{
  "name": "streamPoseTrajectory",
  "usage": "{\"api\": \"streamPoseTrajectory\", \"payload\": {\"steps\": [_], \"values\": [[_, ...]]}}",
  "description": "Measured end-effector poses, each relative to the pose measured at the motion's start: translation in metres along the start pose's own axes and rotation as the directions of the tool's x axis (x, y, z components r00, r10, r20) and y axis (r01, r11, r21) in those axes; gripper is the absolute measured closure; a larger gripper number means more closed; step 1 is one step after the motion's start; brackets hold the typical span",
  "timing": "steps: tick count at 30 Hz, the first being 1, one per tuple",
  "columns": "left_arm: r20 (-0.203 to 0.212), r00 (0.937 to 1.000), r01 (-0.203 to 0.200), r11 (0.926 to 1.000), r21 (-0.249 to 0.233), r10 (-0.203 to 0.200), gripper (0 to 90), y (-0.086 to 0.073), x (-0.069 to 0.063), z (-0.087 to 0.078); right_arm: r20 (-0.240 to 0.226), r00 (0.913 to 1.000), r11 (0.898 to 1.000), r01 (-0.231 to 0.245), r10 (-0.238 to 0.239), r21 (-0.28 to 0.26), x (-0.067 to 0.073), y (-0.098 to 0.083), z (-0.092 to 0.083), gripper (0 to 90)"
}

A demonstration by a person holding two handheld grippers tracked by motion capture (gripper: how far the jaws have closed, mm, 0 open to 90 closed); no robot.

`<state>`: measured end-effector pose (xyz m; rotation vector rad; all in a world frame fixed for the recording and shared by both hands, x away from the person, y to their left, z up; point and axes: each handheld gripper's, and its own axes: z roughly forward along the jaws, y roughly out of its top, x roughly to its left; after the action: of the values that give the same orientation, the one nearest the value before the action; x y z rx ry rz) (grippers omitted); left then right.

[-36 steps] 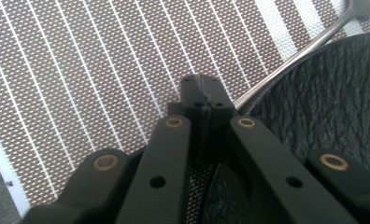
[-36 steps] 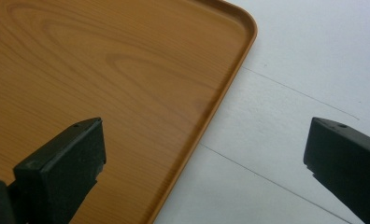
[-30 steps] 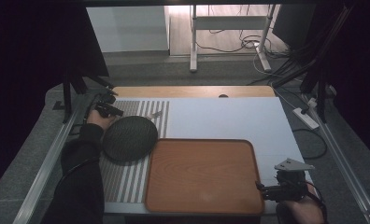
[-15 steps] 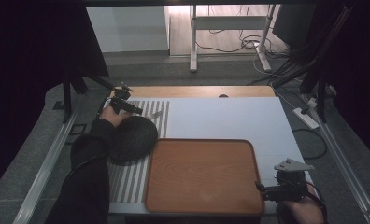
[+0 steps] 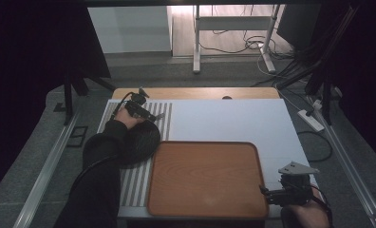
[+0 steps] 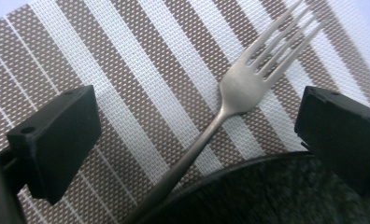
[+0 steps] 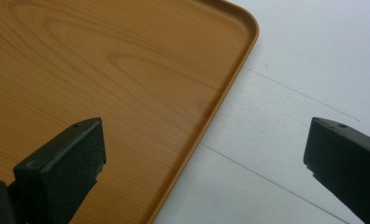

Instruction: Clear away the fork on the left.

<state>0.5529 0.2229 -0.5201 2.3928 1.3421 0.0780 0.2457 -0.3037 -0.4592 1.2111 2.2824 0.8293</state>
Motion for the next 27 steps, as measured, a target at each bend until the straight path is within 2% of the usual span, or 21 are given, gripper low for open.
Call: {"api": "streamPoseTrajectory", "payload": {"steps": [4, 5, 6, 10, 13, 14, 15, 16, 17, 18, 19, 20, 21, 22, 23, 27], "values": [[-0.035, 0.9993, -0.012, 0.9999, 0.01, 0.013, 4.4, 0.001, 0.0, 0.003, 0.0, 1.0, 1.0, 0.0, 0.0, 0.0, 0.0, 0.0, 0.0, 0.0], [-0.052, 0.9985, -0.016, 0.9999, 0.007, 0.016, 4.4, 0.001, -0.001, 0.004, 0.0, 1.0, 1.0, 0.0, 0.0, 0.0, 0.0, 0.0, 0.0, 0.0], [-0.097, 0.995, -0.025, 0.9997, 0.006, 0.025, 8.1, 0.001, -0.001, 0.005, -0.001, 1.0, 1.0, 0.002, -0.002, 0.002, 0.0, 0.0, 0.0, 0.0], [-0.093, 0.9949, -0.037, 0.9993, 0.007, 0.037, 9.1, 0.001, 0.0, 0.004, 0.001, 1.0, 1.0, 0.006, -0.006, 0.003, 0.001, 0.0, 0.0, 0.0], [-0.094, 0.9944, -0.047, 0.9989, 0.0, 0.047, 13.4, 0.0, 0.002, 0.002, -0.001, 1.0, 1.0, 0.003, -0.003, 0.002, 0.0, 0.0, 0.0, 0.0], [-0.092, 0.9944, -0.053, 0.9986, -0.005, 0.052, 22.1, -0.001, 0.004, 0.0, -0.003, 1.0, 1.0, 0.002, -0.002, 0.001, 0.0, 0.0, 0.0, 0.0], [-0.09, 0.9944, -0.057, 0.9983, -0.01, 0.056, 22.1, -0.002, 0.005, -0.001, -0.003, 1.0, 1.0, 0.002, -0.002, 0.001, 0.0, 0.0, 0.0, 0.0], [-0.086, 0.9941, -0.068, 0.9976, -0.015, 0.066, 33.8, -0.003, 0.007, -0.003, -0.002, 1.0, 1.0, 0.003, -0.003, 0.002, 0.0, 0.0, 0.0, 0.0], [-0.085, 0.9938, -0.074, 0.9971, -0.018, 0.072, 33.8, -0.005, 0.009, -0.005, -0.002, 1.0, 1.0, 0.003, -0.003, 0.002, 0.0, 0.0, 0.0, 0.0], [-0.084, 0.9936, -0.077, 0.9968, -0.021, 0.075, 39.4, -0.006, 0.01, -0.007, -0.003, 1.0, 1.0, 0.005, -0.005, 0.003, 0.0, 0.0, 0.0, 0.0], [-0.081, 0.9939, -0.077, 0.9967, -0.024, 0.075, 49.1, -0.008, 0.012, -0.008, -0.003, 1.0, 1.0, 0.006, -0.006, 0.003, 0.0, 0.0, 0.0, 0.0], [-0.086, 0.9931, -0.082, 0.9963, -0.024, 0.079, 49.1, -0.009, 0.013, -0.009, -0.003, 1.0, 1.0, 0.006, -0.006, 0.003, 0.0, 0.0, 0.0, 0.0], [-0.083, 0.9932, -0.084, 0.9961, -0.026, 0.081, 60.7, -0.011, 0.015, -0.01, -0.003, 1.0, 1.0, 0.005, -0.005, 0.004, 0.0, 0.0, 0.0, 0.0], [-0.086, 0.9929, -0.085, 0.996, -0.028, 0.083, 65.4, -0.012, 0.016, -0.011, -0.003, 1.0, 1.0, 0.005, -0.005, 0.004, 0.0, 0.0, 0.0, 0.0], [-0.081, 0.9931, -0.088, 0.9956, -0.032, 0.085, 65.4, -0.014, 0.018, -0.012, -0.003, 1.0, 1.0, 0.005, -0.005, 0.004, 0.0, 0.0, 0.0, 0.0], [-0.076, 0.9929, -0.095, 0.9943, -0.048, 0.092, 78.2, -0.021, 0.023, -0.014, -0.002, 1.0, 1.0, 0.004, -0.004, 0.007, 0.0, -0.001, 0.0, 0.0]]}}
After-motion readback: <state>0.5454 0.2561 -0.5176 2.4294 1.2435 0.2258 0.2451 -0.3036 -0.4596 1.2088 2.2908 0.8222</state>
